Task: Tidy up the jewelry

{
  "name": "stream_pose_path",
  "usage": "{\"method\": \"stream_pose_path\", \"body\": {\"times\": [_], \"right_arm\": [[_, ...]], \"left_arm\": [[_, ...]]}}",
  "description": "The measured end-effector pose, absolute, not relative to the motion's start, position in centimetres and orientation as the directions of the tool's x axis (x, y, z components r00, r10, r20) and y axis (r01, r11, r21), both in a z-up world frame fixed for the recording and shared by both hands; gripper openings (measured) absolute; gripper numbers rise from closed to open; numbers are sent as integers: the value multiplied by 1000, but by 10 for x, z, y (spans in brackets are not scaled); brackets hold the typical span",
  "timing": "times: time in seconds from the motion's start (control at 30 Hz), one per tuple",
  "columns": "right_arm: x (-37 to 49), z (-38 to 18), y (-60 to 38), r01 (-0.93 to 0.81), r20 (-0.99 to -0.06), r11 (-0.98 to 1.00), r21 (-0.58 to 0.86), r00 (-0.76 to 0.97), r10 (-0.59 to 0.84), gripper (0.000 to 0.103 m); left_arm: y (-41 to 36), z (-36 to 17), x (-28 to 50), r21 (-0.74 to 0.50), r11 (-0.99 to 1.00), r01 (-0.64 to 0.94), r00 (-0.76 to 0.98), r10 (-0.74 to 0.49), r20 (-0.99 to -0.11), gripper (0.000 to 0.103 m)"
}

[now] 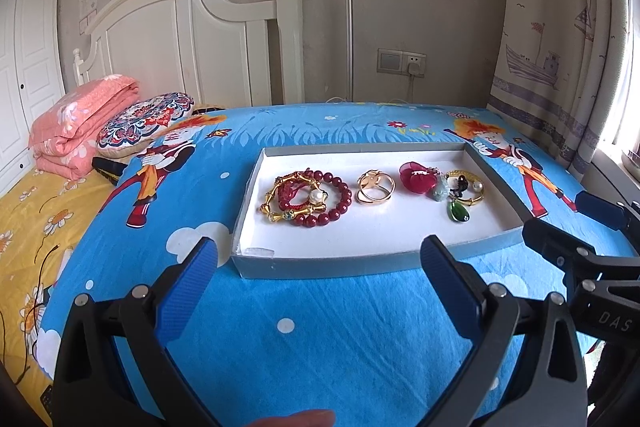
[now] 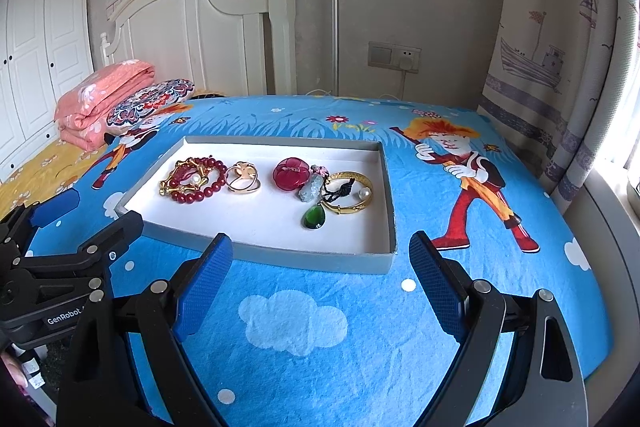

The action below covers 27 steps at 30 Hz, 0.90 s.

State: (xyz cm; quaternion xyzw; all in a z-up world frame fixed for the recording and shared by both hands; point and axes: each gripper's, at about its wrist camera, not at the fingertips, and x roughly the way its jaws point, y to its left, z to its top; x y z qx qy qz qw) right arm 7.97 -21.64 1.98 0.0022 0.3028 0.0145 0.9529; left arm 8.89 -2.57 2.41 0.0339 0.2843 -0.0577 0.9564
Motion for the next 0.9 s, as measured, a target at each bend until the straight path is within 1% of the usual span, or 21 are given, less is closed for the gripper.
{"method": "stream_pose_path", "body": {"times": [0.9], "right_arm": [[79, 18, -212, -35, -580, 999, 7, 814, 32, 84]], "left_arm": [[-24, 25, 87, 37, 993, 113, 836, -75, -544, 98]]}}
